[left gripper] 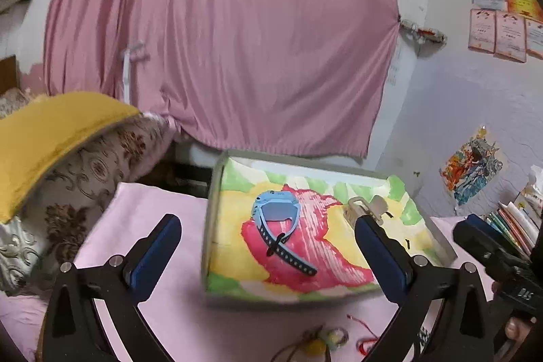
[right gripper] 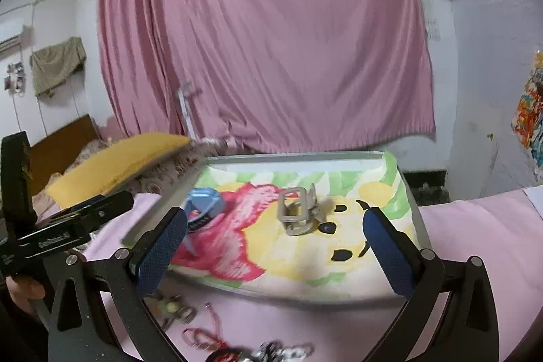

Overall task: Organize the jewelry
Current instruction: 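Withdraw both tools from the tray back toward the remaining jewelry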

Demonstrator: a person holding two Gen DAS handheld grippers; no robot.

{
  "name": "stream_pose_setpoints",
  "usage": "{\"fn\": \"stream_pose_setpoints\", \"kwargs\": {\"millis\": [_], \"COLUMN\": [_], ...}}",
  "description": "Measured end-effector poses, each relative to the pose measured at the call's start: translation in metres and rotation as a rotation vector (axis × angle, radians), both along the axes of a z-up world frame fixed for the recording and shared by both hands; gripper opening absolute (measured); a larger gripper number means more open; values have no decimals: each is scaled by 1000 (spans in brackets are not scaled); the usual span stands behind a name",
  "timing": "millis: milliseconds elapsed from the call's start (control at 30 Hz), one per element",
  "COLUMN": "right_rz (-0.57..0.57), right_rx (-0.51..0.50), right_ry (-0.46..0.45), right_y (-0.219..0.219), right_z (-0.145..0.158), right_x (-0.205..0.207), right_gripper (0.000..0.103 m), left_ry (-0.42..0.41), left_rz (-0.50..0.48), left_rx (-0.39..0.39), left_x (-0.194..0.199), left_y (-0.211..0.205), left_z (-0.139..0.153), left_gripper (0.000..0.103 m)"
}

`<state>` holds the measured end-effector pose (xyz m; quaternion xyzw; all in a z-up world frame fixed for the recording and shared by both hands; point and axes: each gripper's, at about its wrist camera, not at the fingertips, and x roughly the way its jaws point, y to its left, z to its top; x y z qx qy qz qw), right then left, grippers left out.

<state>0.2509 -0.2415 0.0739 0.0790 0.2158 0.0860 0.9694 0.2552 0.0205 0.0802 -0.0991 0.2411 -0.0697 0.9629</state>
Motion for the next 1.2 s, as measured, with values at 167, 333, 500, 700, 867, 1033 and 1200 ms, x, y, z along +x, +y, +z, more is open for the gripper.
{"fn": "stream_pose_setpoints", "kwargs": {"millis": [167,333,500,700,867,1033,1200], "right_rz": [2,-7,-44,-48,-31,-6,6], "right_rx": [-4,6,-26,-67,-73,-83,-81], "right_ry": [-87,-155,-195,-150,-80,15,101], "right_y": [5,3,-2,-6,-9,-7,-8], "right_z": [6,7,1,-9,-10,-20,-34], "right_x": [-50,-87,-112,-122,-124,-118,-113], "right_gripper": [102,102,102,102,102,102,102], "left_ry": [-41,-111,-155,-165,-82,30,157], "left_rz": [7,12,34,48,10,-21,-33], "left_rx": [-16,-7,23,61,47,57,58], "left_x": [-36,-69,-94,-115,-118,-113,-99], "left_y": [2,-1,-5,-5,-1,-2,-2], "left_z": [0,-1,-6,-13,-19,-32,-48], "left_gripper": [103,103,103,103,103,103,103]}}
